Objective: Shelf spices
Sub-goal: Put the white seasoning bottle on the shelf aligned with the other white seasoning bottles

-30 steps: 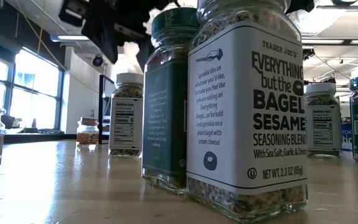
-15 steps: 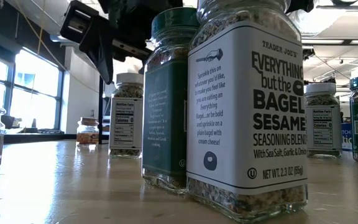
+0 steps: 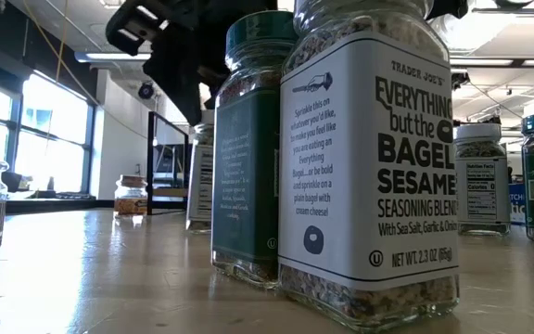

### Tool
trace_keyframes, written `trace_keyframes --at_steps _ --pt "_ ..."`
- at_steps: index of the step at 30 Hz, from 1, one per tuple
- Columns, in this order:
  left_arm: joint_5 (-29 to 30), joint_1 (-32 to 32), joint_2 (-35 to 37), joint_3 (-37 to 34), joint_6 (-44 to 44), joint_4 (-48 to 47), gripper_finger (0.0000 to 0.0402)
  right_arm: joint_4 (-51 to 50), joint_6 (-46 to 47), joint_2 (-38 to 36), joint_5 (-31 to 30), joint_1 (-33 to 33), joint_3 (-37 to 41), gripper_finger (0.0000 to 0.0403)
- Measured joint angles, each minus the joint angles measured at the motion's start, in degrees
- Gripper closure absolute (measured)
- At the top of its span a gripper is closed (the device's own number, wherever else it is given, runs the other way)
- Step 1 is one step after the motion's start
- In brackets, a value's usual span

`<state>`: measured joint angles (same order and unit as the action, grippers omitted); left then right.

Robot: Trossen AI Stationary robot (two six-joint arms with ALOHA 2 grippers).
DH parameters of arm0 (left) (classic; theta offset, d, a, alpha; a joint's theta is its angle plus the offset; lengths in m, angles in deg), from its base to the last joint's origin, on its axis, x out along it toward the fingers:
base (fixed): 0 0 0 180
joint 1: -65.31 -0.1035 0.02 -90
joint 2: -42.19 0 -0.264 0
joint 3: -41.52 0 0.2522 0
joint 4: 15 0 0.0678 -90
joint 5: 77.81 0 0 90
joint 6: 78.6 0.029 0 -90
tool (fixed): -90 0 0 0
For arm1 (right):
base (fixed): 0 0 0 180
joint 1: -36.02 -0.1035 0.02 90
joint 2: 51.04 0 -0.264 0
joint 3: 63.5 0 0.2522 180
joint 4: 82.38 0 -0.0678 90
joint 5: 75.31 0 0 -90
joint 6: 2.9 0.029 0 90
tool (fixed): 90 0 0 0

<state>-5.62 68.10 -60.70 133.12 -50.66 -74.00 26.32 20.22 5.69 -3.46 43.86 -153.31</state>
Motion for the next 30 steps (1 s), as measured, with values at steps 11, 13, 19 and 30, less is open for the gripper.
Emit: trace_keyframes --at_steps 11,13,19,30 --pt "7.96 -0.33 0.1 -0.11 -22.27 2.61 0.0206 -0.02 0.0 -0.01 -0.02 0.0 0.0 0.016" --pt "9.13 -0.3 0.23 -0.7 -26.27 3.21 0.0206 -0.02 0.0 0.0 -0.02 0.0 0.0 0.016" --pt "10.49 -1.24 0.43 -2.89 -37.97 6.79 0.0206 -0.22 -0.11 -0.02 -0.02 0.0 0.0 0.016" --pt "21.2 -2.49 -0.04 -3.28 -48.29 15.48 0.02 -0.5 -1.03 -0.02 0.55 0.0 0.02 0.016"
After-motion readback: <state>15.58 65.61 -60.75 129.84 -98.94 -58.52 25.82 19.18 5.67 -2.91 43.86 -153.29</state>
